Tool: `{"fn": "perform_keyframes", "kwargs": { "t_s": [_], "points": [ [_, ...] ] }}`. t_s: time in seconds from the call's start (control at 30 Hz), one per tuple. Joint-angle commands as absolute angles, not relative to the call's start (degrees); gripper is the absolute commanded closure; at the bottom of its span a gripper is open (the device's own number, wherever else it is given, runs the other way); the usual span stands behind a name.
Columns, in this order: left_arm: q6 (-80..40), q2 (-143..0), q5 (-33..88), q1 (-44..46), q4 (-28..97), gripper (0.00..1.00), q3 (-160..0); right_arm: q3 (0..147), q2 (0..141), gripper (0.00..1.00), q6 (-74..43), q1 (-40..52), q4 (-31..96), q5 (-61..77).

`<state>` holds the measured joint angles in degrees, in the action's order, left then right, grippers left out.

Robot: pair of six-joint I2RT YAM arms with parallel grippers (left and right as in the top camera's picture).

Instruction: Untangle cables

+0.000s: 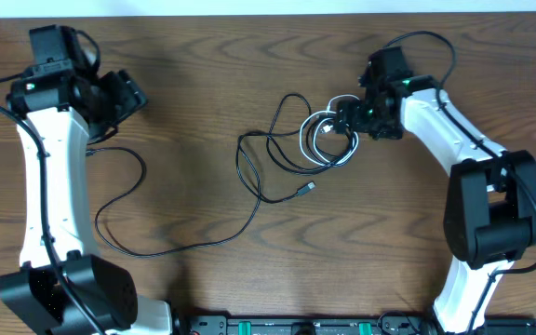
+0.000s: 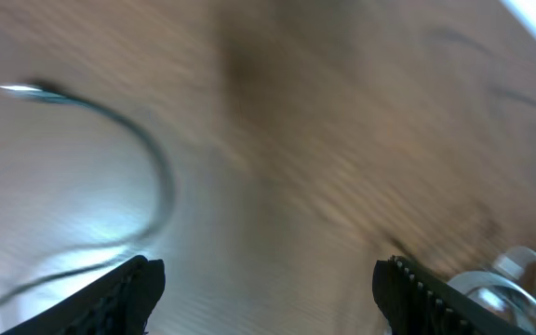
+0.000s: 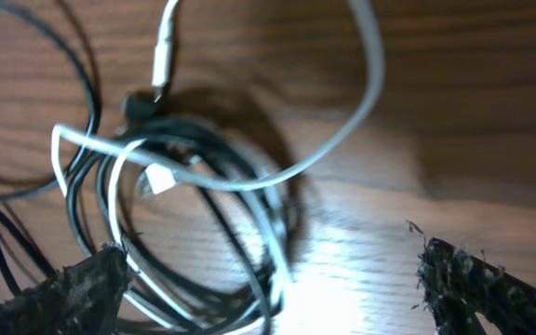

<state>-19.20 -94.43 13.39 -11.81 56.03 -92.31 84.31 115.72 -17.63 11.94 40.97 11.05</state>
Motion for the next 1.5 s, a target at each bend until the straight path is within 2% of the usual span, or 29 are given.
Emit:
{"fn": "perform_keyframes", "kwargs": {
  "t_s": [0.0, 0.17, 0.2, 0.27, 0.37, 0.5, 0.57, 0.67, 0.8, 0.87, 0.97, 1.0, 1.07, 1.2, 1.47],
  "points": [
    [-17.80, -94.59, 20.36, -4.99, 55.66, 0.23, -93.12, 84.75, 114.85, 0.03, -18.68, 8.12, 41.12, 12.40],
    [-18.11, -96.55, 20.36, 5.23, 51.20, 0.20, -92.47, 84.75, 114.85, 0.01, -18.65, 3.75, 42.02, 11.92],
    [-18.33, -97.89, 20.36, 8.86, 48.97, 0.01, -92.01, 84.75, 114.85, 0.01, -18.65, 2.00, 42.22, 11.92],
    [-18.50, -100.33, 20.34, 13.56, 46.89, 0.00, -92.01, 84.75, 114.85, 0.01, -18.65, 0.14, 42.26, 11.94],
    [-18.48, -105.54, 20.29, 20.08, 44.05, 0.30, -92.01, 84.75, 114.85, 0.01, -17.54, -2.37, 42.19, 11.92],
    [-18.44, -114.10, 19.84, 27.88, 40.53, 0.44, -92.01, 84.66, 114.85, 0.01, -15.16, -4.58, 42.24, 11.92],
    [-18.44, -117.89, 16.67, 31.29, 39.99, 0.55, -92.01, 84.64, 114.87, 0.01, -15.16, -4.80, 42.33, 11.94],
    [-18.22, -119.74, 13.39, 33.69, 40.58, 0.60, -92.01, 84.64, 114.87, 0.01, -15.16, -4.78, 42.68, 11.94],
    [-17.98, -119.85, 10.13, 35.18, 40.62, 0.73, -92.01, 84.64, 114.87, 0.01, -15.18, -4.67, 42.65, 11.97],
    [-18.06, -119.85, 4.23, 35.20, 41.65, 0.81, -92.01, 84.62, 114.87, 0.01, -15.18, -4.36, 42.68, 11.97],
    [-19.20, -119.85, -10.74, 33.50, 42.59, 0.81, -92.01, 84.62, 114.87, 0.04, -15.86, -3.07, 42.68, 12.62],
    [-19.16, -119.85, -11.64, 32.38, 42.57, 0.81, -92.01, 84.62, 114.87, 0.03, -15.84, -2.31, 42.68, 13.13],
    [-19.16, -119.85, -11.66, 30.83, 43.29, 0.81, -92.01, 84.62, 114.87, 0.01, -15.84, -1.13, 42.65, 14.11],
    [-19.18, -119.85, -11.64, 26.46, 46.28, 0.81, -92.01, 84.58, 115.04, 0.09, -15.84, 3.38, 42.41, 14.09],
    [-19.11, -119.85, -10.98, 22.50, 51.40, 0.79, -91.98, 84.58, 118.45, 0.12, -15.84, 12.82, 41.17, 12.32]
  ]
}}
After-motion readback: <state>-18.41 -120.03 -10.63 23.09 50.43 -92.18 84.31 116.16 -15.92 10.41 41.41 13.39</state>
